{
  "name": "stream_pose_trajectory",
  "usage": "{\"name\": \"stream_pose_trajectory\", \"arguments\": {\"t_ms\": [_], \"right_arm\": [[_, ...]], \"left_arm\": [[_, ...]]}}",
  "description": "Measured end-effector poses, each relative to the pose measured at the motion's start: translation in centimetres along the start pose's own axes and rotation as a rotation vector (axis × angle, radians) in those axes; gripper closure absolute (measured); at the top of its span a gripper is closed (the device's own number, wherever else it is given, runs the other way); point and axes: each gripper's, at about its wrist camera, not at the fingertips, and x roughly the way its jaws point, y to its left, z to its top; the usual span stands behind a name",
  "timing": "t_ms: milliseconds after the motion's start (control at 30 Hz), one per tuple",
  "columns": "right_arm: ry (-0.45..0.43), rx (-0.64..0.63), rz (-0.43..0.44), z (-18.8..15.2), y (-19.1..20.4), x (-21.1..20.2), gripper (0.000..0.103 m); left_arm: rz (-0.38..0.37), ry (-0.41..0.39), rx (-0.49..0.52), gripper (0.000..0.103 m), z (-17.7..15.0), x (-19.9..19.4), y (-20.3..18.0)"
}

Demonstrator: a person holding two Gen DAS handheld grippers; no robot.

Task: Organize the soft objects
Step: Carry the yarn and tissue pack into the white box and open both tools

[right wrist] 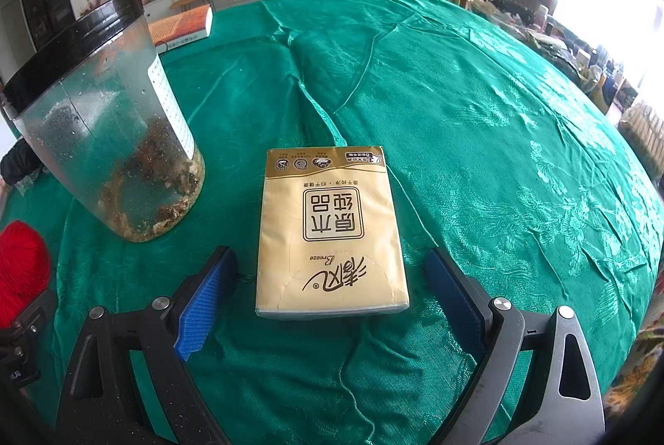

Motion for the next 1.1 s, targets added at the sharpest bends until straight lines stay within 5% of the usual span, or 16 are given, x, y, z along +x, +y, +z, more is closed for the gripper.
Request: {"name": "stream_pose_trajectory", "arguments": {"t_ms": [200,400,433,500,533,833,967,1100], "right_arm": [[0.003,-0.001,0.006,0.0,0.1,0.1,0.007],[0.015,-0.009,0.044,0.2,-0.3,0.1,0.006],[0.026,-0.004,0.053,0.4,-0.5,0.1,0.009],[0.039,0.005,0.07,1.1,-1.2,-0.2,0.042],[0.049,0.004,0.075,1.6,-1.5,-0.3,0.048],[0.034,0.074,0.217,2.3,-1.3,-7.5,0.048],[0.072,-0.033,0.36,0.2,5.0,-10.5,0.048],[0.115,-0.149,0.6,-0.9,14.7,-14.0,0.048]], "left_arm": [[-0.002,0.004,0.001,0.0,0.0,-0.1,0.0],[-0.025,0.089,0.037,0.005,0.6,-0.2,0.5],[-0.025,0.076,0.035,0.017,0.6,-0.5,0.7],[-0.047,0.06,0.056,0.05,0.8,-1.1,0.5],[-0.056,0.067,0.065,0.057,1.0,-1.3,0.4],[-0.387,0.026,-0.199,0.057,-0.4,-9.4,5.8],[-0.294,-0.038,-0.251,0.057,-2.3,-14.9,12.4],[-0.062,-0.118,-0.311,0.057,-4.5,-20.9,20.7]]}}
